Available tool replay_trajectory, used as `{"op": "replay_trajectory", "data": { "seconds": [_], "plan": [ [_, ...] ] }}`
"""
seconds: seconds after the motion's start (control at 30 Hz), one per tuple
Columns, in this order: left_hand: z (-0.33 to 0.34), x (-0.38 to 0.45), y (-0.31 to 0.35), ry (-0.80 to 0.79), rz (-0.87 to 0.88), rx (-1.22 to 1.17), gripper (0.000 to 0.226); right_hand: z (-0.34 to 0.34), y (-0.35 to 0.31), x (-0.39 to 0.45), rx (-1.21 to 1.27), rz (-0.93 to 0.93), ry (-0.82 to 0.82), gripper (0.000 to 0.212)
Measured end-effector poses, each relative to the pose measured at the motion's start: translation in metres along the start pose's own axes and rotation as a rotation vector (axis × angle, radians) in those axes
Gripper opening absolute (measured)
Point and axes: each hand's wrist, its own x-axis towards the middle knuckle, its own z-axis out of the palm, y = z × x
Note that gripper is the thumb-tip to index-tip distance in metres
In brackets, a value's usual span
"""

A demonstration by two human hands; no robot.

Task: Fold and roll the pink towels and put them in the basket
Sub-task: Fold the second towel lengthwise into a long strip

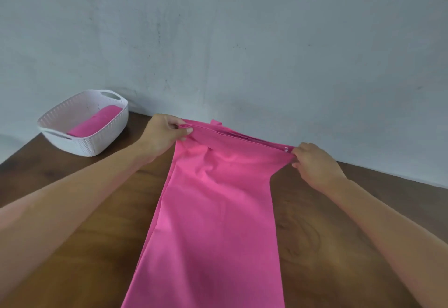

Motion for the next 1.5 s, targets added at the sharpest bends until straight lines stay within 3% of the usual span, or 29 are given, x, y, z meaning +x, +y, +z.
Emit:
{"op": "replay_trajectory", "data": {
  "seconds": [0.17, 0.37, 0.47, 0.67, 1.0, 1.17, 1.3, 1.4, 1.5],
  "plan": [
    [0.006, -0.074, 0.038, 0.025, 0.002, 0.098, 0.014, -0.016, 0.001, -0.039, -0.006, -0.181, 0.080, 0.021],
    [0.022, -0.177, 0.074, 0.135, -0.028, 0.139, 0.011, -0.018, 0.005, -0.113, 0.185, -0.382, 0.220, 0.008],
    [0.035, -0.225, 0.081, 0.143, -0.040, 0.108, 0.024, -0.011, 0.003, -0.153, 0.229, -0.458, 0.320, 0.007],
    [0.051, -0.294, 0.097, 0.237, -0.037, 0.057, 0.024, -0.014, 0.002, -0.213, 0.222, -0.506, 0.380, 0.019],
    [0.063, -0.367, 0.103, 0.232, -0.021, 0.234, 0.018, -0.032, -0.006, -0.279, 0.065, -0.404, 0.462, 0.013],
    [0.065, -0.424, 0.048, 0.201, -0.127, 0.367, 0.022, 0.014, -0.049, -0.347, 0.134, -0.388, 0.411, 0.025],
    [0.058, -0.489, -0.013, 0.094, -0.282, 0.424, 0.021, 0.069, -0.098, -0.412, 0.189, -0.359, 0.239, 0.042],
    [0.042, -0.531, -0.039, 0.006, -0.334, 0.423, 0.019, 0.103, -0.133, -0.457, 0.277, -0.352, 0.113, 0.034],
    [0.014, -0.562, -0.048, -0.192, -0.388, 0.470, 0.028, 0.115, -0.163, -0.491, 0.364, -0.324, -0.046, 0.014]
  ]
}}
